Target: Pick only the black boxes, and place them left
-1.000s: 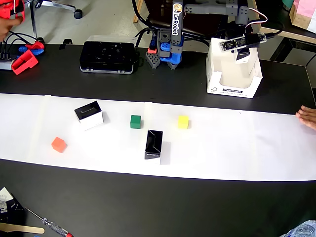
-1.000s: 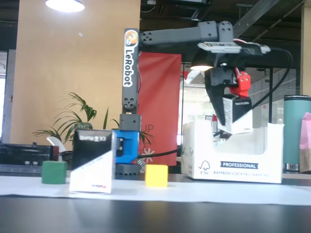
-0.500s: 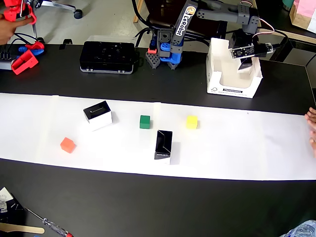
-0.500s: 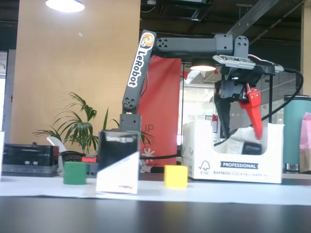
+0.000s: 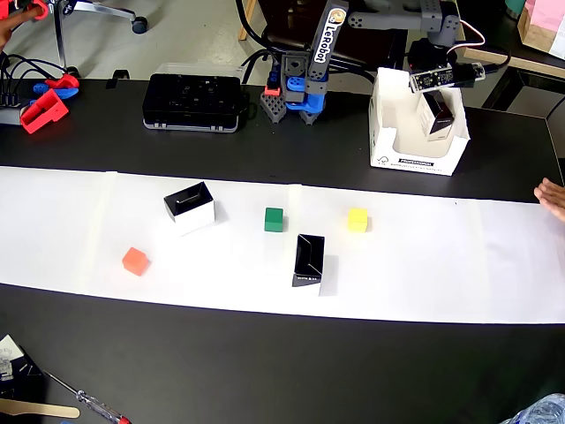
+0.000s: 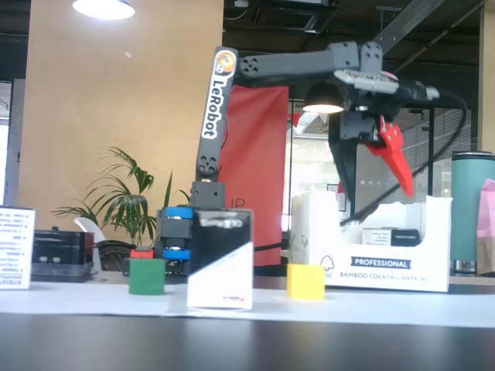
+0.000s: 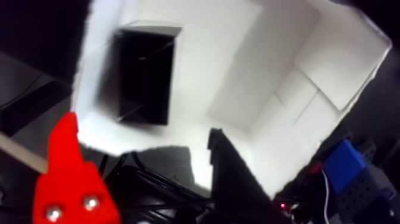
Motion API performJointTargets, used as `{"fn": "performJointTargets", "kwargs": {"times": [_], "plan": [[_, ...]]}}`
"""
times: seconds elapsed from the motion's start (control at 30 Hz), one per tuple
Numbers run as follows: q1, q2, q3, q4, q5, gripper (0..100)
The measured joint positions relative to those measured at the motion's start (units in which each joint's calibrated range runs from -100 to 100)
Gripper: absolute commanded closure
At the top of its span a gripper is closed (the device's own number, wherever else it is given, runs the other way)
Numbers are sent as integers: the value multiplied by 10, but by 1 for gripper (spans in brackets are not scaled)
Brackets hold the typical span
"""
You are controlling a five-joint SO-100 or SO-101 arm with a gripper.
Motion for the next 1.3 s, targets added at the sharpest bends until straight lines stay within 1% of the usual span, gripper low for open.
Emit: {"fn": "performJointTargets", "kwargs": {"times": [0.13, 0.3, 0.4, 0.57, 0.67, 0.73, 0.9, 1.13, 1.3], "plan": [[12, -50, 0, 0, 27, 58], [79, -99, 0, 4, 67, 58], [138, -120, 0, 4, 93, 58], [264, -134, -1, 4, 138, 58], [343, -134, -1, 5, 165, 52], [391, -134, -1, 5, 181, 50], [490, -134, -1, 6, 221, 50], [582, -132, -1, 7, 251, 50], [635, -82, -64, 8, 262, 50]]}}
